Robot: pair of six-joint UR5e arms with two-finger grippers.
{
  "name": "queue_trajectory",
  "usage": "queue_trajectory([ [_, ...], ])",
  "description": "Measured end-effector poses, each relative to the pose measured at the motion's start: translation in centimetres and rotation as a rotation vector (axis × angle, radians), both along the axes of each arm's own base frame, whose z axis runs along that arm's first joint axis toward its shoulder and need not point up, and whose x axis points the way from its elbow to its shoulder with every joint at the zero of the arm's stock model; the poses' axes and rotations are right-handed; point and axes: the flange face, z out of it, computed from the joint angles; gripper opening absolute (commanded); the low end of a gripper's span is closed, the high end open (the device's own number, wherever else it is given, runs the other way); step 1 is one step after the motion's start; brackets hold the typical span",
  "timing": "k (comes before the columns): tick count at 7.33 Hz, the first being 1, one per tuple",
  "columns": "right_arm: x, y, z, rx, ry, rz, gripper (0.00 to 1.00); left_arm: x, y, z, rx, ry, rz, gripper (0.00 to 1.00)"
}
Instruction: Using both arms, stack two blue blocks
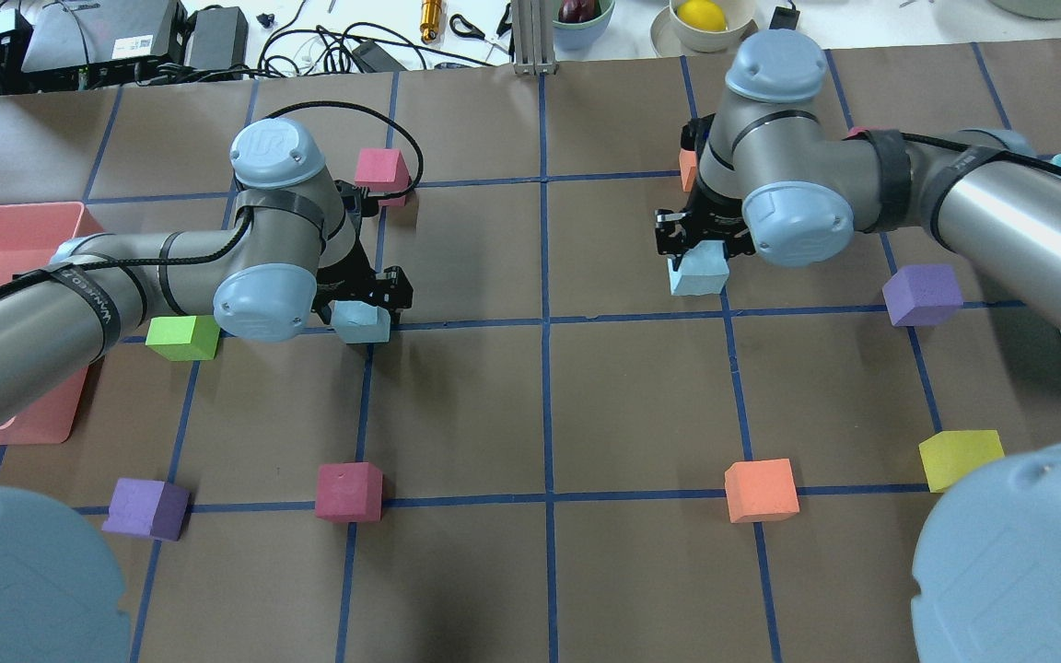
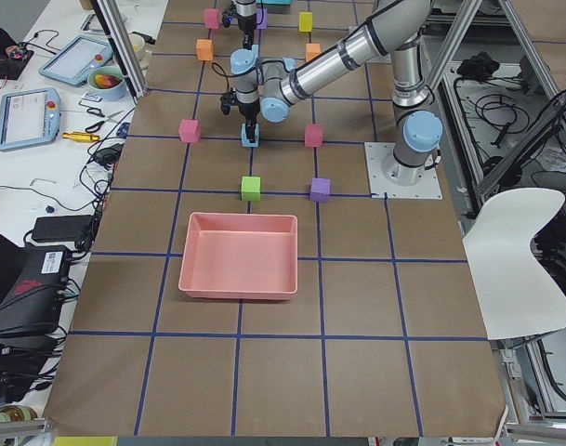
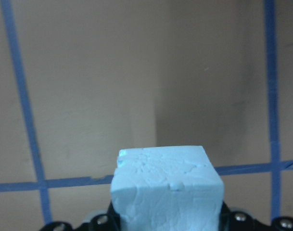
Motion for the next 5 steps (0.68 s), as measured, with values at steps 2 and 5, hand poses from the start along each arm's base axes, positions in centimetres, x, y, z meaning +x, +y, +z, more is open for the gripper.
queue_trajectory([
  [2, 6.9, 3.6, -0.6, 0.032, -0.023, -0.015, 0.0, 0.0, -0.2, 0.1, -0.009, 0.001, -0.011, 0.02],
  [5, 10.4, 7.5, -3.4, 0.092, -0.005, 0.029, 0.07, 0.0, -0.9, 1.9, -0.051, -0.001, -0.013, 0.01],
])
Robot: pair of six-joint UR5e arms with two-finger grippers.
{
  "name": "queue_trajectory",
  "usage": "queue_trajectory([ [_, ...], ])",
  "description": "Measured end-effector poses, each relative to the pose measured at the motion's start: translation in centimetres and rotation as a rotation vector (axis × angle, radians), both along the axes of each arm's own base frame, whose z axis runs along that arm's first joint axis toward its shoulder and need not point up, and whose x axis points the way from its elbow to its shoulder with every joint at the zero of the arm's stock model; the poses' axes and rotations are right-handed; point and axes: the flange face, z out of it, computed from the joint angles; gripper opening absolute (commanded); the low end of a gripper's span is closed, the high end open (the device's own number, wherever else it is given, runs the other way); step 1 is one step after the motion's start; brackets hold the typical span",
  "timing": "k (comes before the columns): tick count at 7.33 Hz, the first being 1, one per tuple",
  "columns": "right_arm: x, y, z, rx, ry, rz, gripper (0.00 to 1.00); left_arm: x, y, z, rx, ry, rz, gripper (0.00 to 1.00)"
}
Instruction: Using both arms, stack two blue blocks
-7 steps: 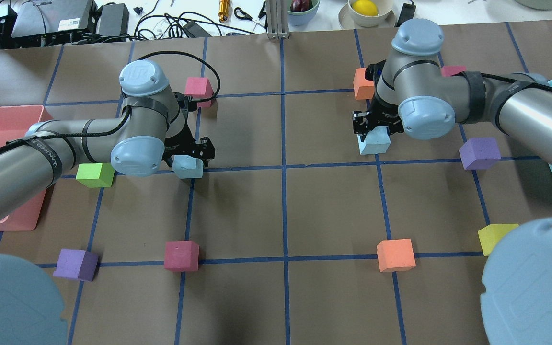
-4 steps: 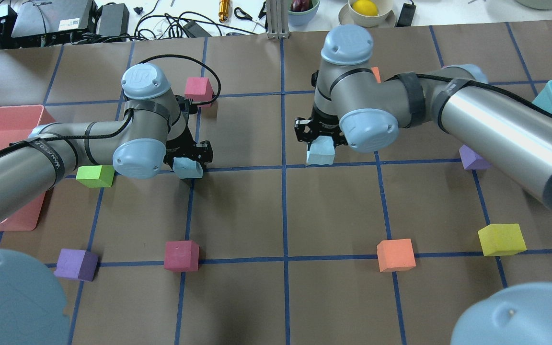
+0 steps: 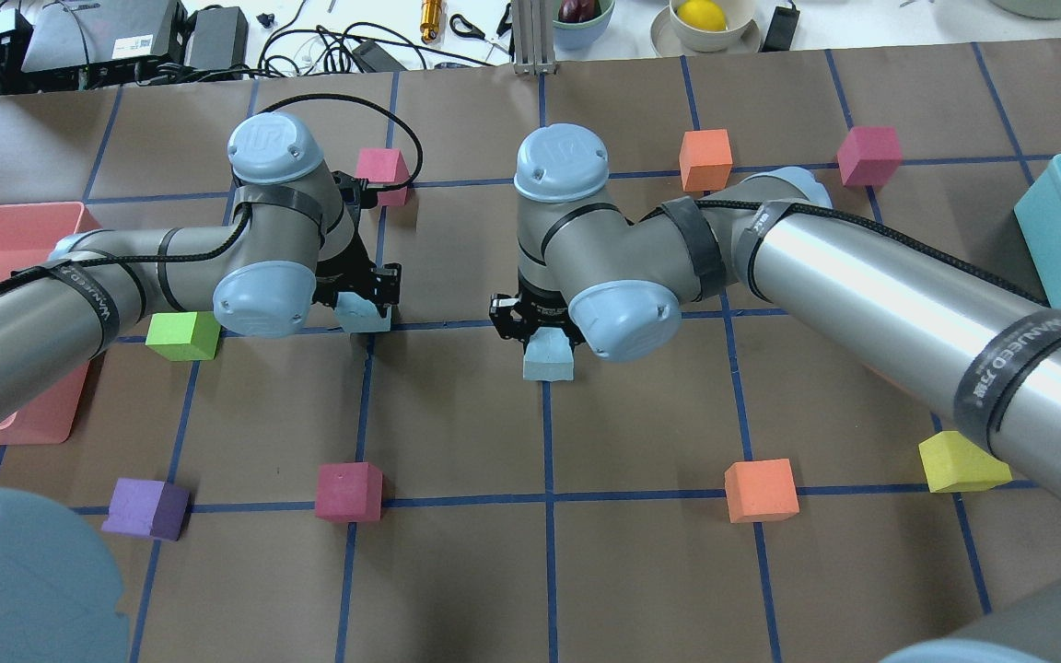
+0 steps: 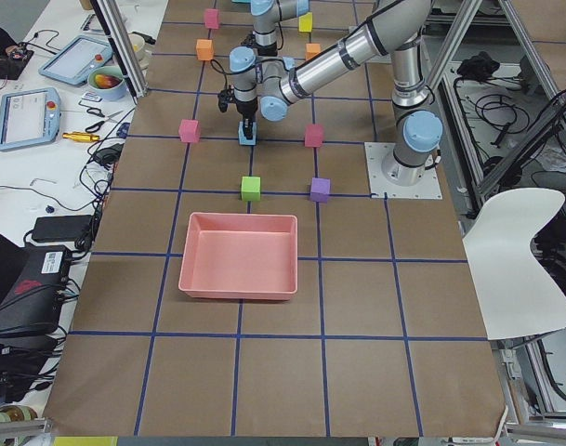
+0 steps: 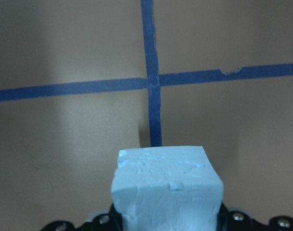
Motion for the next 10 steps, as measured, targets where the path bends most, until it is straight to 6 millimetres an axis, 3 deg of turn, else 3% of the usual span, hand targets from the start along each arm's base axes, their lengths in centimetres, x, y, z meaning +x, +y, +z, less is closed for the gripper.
queue_trajectory([
  [2, 0.1, 1.1, -1.0, 0.022, 0.008, 0.006, 0.75, -0.5, 0.0, 2.8, -0.007, 0.0, -0.003, 0.03],
  [3, 0.1, 1.3, -1.1, 0.024, 0.008, 0.006, 1.0, -0.5, 0.7, 4.8, -0.002, 0.001, 0.001, 0.02],
  [6, 0.3, 1.4, -1.1, 0.029, 0.001, 0.006, 1.0, -0.9, 4.7, 12.1, 0.044, 0.004, 0.041, 0.02],
  [8, 0.3, 0.8, -0.1, 0.016, -0.017, 0.0, 1.0, -1.4, 6.1, 14.0, 0.057, 0.007, 0.046, 0.01],
  [10, -2.0, -2.0, 4.6, -0.011, -0.013, -0.03, 1.0, -3.5, 6.9, 14.1, 0.061, 0.008, 0.027, 0.01],
])
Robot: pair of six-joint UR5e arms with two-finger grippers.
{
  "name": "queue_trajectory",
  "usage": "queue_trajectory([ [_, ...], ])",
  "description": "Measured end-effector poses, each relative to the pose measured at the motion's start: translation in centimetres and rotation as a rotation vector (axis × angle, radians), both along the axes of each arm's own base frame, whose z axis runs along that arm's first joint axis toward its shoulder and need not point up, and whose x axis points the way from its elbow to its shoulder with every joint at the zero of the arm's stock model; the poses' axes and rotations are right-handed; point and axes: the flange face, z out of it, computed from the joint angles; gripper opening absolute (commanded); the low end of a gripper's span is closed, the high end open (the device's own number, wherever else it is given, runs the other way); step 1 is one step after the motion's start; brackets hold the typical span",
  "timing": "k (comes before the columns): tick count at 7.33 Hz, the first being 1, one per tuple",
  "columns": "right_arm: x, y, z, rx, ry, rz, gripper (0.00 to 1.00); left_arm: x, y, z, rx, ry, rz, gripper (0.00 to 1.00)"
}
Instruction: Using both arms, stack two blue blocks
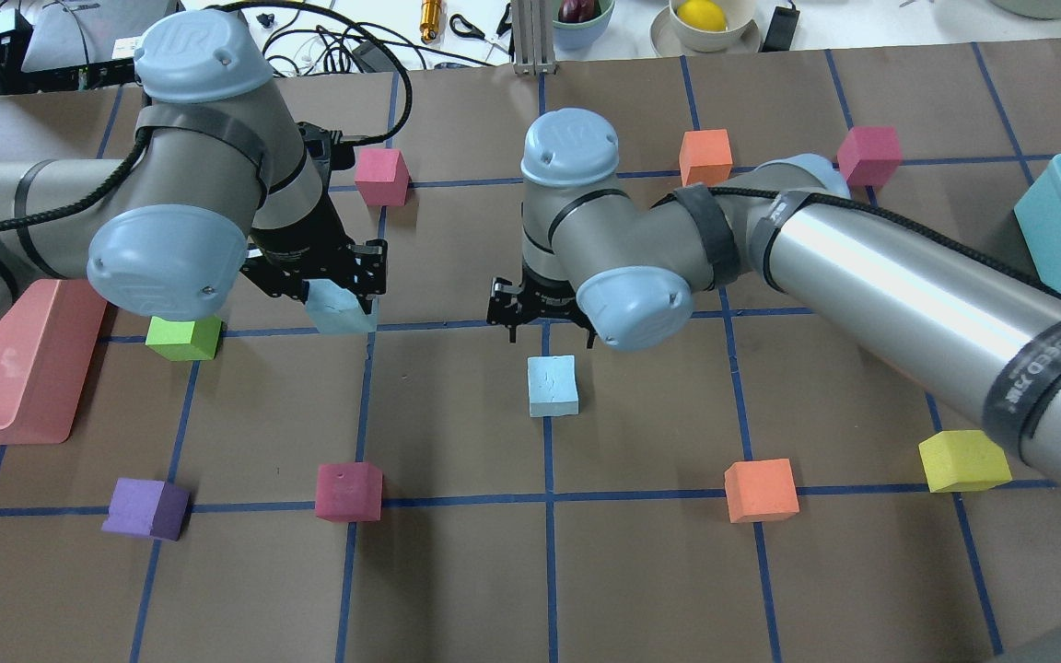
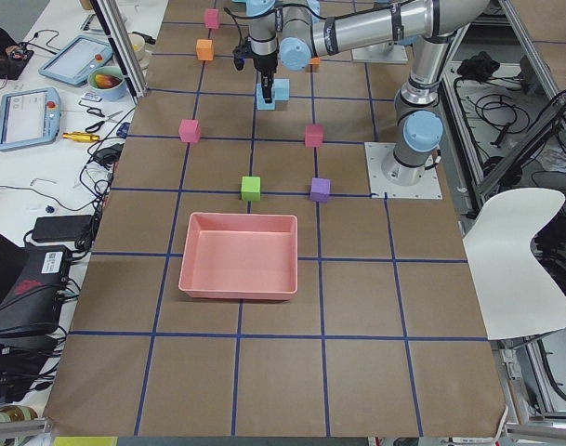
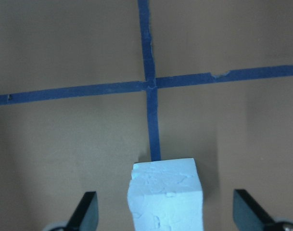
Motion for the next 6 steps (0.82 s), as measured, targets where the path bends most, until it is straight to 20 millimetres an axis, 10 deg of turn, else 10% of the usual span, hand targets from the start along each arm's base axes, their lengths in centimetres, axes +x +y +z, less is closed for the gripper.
queue_trajectory([
  [3, -10.1, -4.4, 10.6, -0.016, 0.008, 0.016, 1.0, -4.3, 0.4, -1.5, 0.012, 0.071, 0.044, 0.01],
  [6, -19.8, -3.9, 16.3, -0.03, 0.07, 0.057, 1.0, -12.4, 0.7, -4.3, -0.018, 0.117, 0.082, 0.01],
])
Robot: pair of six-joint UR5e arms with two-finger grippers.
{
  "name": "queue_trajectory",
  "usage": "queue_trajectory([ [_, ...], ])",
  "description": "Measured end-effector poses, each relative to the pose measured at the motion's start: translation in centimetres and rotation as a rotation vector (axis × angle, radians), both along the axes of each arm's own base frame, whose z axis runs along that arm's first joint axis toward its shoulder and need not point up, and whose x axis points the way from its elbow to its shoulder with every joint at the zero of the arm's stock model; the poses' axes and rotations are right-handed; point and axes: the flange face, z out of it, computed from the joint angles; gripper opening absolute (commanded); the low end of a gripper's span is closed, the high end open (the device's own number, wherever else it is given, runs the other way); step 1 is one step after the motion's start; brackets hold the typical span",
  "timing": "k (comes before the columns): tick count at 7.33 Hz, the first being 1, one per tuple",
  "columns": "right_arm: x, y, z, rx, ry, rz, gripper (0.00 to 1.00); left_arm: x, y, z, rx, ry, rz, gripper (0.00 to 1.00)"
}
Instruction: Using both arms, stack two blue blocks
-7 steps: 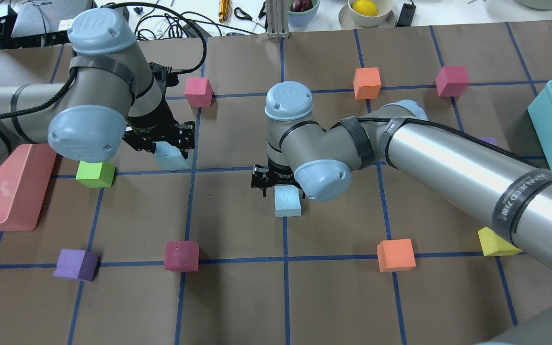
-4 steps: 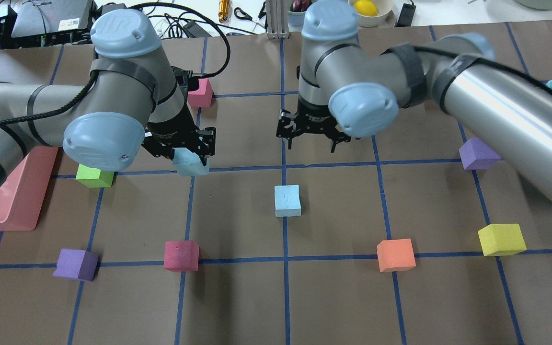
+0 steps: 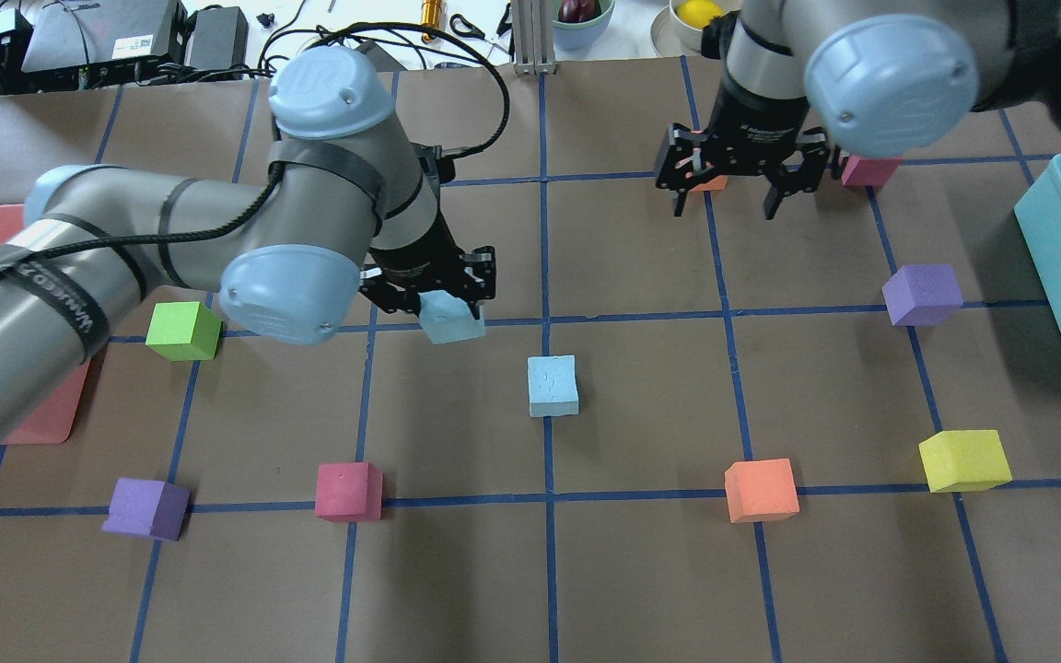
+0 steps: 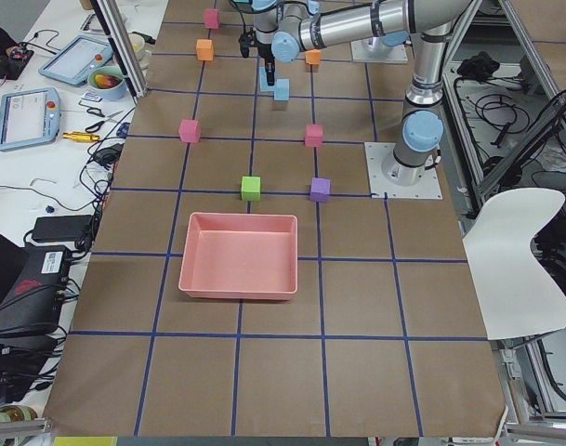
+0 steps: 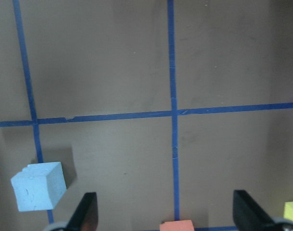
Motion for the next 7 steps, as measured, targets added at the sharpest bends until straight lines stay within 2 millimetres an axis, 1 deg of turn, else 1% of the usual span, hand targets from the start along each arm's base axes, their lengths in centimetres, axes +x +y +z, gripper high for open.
queue_trajectory([
  [1, -1.5, 1.0, 1.7, -0.001, 0.017, -0.002, 1.0, -2.5, 0.2, -0.5, 0.002, -0.007, 0.011, 0.01],
  [2, -2.0, 1.9, 3.1, -0.01, 0.025, -0.006, 1.0, -4.5, 0.3, -0.6, 0.003, -0.02, 0.017, 0.01],
  [3, -2.0, 2.5, 3.9, -0.016, 0.025, -0.007, 1.0, -6.0, 0.8, -0.8, 0.006, -0.038, 0.011, 0.02],
  [5, -1.8, 3.6, 5.4, -0.036, 0.014, -0.005, 1.0, -7.5, 1.5, -2.0, 0.016, -0.077, -0.016, 0.03],
  [7, -1.6, 4.7, 6.0, -0.012, 0.012, -0.001, 1.0, -8.3, 2.0, -3.0, 0.03, -0.092, -0.038, 0.04],
])
